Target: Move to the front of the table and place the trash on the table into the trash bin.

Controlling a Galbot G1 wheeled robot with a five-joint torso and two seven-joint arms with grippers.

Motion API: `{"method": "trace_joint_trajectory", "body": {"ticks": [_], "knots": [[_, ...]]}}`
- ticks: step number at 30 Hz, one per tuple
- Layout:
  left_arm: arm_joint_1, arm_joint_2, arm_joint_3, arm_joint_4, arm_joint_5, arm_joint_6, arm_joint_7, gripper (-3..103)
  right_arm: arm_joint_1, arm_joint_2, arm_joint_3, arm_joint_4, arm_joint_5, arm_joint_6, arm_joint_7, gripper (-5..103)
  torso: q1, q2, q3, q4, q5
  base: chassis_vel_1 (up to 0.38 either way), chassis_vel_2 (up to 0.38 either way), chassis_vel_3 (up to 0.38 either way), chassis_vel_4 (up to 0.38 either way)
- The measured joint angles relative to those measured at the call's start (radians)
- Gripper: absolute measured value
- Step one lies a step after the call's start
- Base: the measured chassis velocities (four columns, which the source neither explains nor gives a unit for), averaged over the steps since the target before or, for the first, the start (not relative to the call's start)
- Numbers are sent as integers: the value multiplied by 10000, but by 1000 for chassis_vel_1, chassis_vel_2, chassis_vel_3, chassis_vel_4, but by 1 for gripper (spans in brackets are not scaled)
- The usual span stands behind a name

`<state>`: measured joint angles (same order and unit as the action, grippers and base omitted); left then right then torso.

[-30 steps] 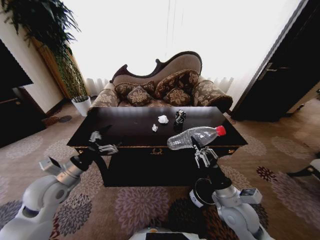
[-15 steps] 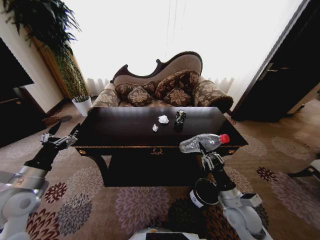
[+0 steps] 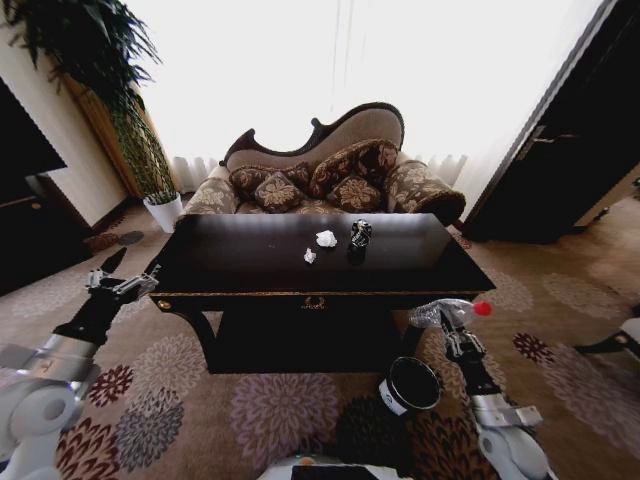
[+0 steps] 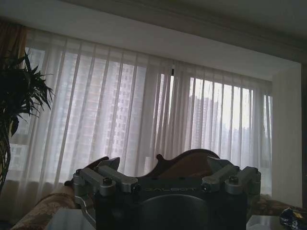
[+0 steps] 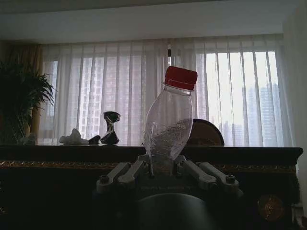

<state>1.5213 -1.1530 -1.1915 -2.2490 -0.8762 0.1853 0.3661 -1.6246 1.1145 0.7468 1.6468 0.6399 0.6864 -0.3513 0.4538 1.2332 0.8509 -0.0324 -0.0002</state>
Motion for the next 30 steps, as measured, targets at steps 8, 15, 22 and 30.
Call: {"method": "trace_joint_trajectory", "body": {"ticks": [8,15,22,30], "knots": [[-2,81,-168,139,-81,-9,8,100,571,4,-381,-2187,-260,528,-458,21,0,0,1,-2,1,0,0,0,0],[-61,107,-212,189,-174,-9,-23,100,1417,-151,-964,-4117,-763,767,-650,21,0,0,1,-1,0,0,0,0,0],[-11,207,-530,214,-347,-10,-71,100,2539,-358,-1990,-5881,-1068,350,-320,21,0,0,1,0,-1,0,0,0,0],[134,298,-991,-131,-1235,135,-216,100,3620,-591,-2468,-7693,-2061,436,-16,21,1,0,1,0,3,0,0,0,0]]}}
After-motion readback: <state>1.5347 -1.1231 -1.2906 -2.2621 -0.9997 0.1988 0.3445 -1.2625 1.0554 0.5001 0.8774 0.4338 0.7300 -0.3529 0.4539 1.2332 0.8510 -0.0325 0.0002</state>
